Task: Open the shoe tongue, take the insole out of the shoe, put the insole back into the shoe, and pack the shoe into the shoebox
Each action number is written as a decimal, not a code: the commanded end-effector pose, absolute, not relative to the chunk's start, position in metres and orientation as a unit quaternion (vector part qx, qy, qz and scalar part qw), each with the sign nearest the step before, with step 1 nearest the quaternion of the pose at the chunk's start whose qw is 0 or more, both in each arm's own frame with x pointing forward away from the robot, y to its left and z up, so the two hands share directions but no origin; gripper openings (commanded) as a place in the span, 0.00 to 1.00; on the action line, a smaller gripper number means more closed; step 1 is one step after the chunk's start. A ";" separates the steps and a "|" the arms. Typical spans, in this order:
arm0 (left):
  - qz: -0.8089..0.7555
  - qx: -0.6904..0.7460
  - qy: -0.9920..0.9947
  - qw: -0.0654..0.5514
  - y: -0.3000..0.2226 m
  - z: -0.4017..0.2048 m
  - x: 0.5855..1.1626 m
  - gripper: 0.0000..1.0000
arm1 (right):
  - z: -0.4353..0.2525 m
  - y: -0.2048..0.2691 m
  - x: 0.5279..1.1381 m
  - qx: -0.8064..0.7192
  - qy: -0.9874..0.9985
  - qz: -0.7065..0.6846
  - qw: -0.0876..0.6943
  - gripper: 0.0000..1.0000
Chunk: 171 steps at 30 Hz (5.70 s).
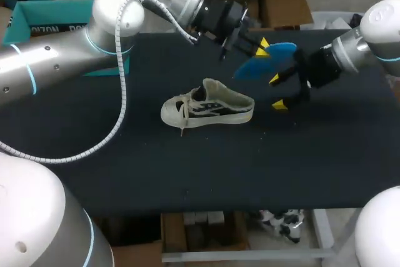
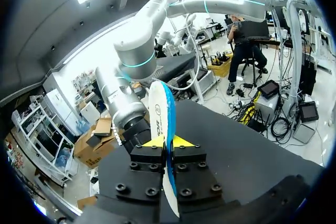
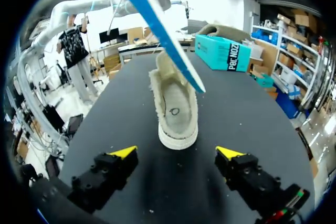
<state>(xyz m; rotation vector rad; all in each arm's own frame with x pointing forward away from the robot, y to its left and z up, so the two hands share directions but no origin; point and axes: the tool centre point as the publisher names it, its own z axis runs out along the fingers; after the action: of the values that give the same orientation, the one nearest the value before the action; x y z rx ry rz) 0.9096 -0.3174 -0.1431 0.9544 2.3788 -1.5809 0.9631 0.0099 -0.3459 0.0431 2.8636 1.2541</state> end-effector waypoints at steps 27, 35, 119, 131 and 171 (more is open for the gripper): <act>-0.581 0.240 0.771 0.098 -0.206 -0.116 0.884 0.00 | -0.304 0.015 1.001 -0.064 0.952 0.299 -0.030 1.00; -0.636 0.188 0.739 0.121 -0.156 -0.126 0.882 0.00 | -0.298 0.034 1.005 -0.074 0.959 0.270 -0.033 1.00; -0.666 0.209 0.708 0.106 -0.050 -0.133 0.907 0.00 | -0.319 0.141 0.960 0.238 0.971 0.020 -0.001 0.00; -0.671 0.344 0.655 0.044 -0.084 -0.109 0.958 0.00 | -0.304 0.151 0.935 0.417 0.905 0.084 0.001 0.00; -0.683 0.404 0.608 0.025 -0.104 -0.103 0.962 0.00 | -0.317 0.088 0.909 0.571 0.800 0.179 0.056 1.00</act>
<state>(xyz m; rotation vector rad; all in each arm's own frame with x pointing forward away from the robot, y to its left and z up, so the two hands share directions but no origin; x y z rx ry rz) 0.9679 -0.0990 -0.1013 1.2599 1.8926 -2.1050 0.9226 0.0986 -0.3256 1.7547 2.4698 0.4668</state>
